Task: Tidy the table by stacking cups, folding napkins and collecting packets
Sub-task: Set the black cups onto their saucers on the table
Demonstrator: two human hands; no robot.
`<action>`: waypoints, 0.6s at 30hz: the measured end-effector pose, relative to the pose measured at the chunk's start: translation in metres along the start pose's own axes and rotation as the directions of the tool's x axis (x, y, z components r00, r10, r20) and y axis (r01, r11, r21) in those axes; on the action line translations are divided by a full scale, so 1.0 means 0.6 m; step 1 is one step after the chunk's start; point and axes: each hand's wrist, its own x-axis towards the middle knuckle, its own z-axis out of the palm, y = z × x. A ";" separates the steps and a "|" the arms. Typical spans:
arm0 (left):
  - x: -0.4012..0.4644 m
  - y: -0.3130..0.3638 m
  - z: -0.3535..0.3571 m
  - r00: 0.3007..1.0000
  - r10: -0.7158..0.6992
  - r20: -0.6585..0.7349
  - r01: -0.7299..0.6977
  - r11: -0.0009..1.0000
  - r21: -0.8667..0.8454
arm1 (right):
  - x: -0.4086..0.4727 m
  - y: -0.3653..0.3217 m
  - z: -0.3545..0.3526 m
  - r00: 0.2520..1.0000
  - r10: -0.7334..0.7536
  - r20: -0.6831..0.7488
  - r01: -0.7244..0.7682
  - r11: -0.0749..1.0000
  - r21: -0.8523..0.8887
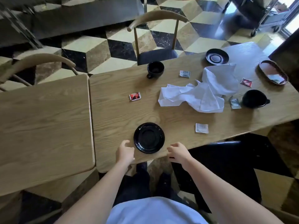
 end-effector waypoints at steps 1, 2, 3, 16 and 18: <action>0.010 0.010 0.004 1.000 0.004 0.017 -0.004 1.000 0.031 | 0.013 -0.008 0.003 1.000 0.015 -0.010 -0.014 0.996 0.086; 0.018 0.013 0.006 0.999 0.006 0.037 -0.008 0.999 0.047 | 0.017 -0.019 0.007 0.999 0.043 -0.015 -0.042 0.993 0.107; 0.021 0.019 0.006 0.998 0.006 0.055 -0.009 0.999 0.046 | 0.025 -0.028 0.006 0.999 0.032 -0.017 -0.030 0.994 0.102; 0.118 0.049 0.007 0.909 -0.118 0.399 0.029 0.974 0.223 | 0.084 -0.060 0.065 0.974 0.098 -0.206 -0.103 0.995 -0.015; 0.121 0.046 0.003 0.901 -0.133 0.412 0.039 0.972 0.230 | 0.087 -0.048 0.072 0.977 0.103 -0.187 -0.106 0.994 -0.006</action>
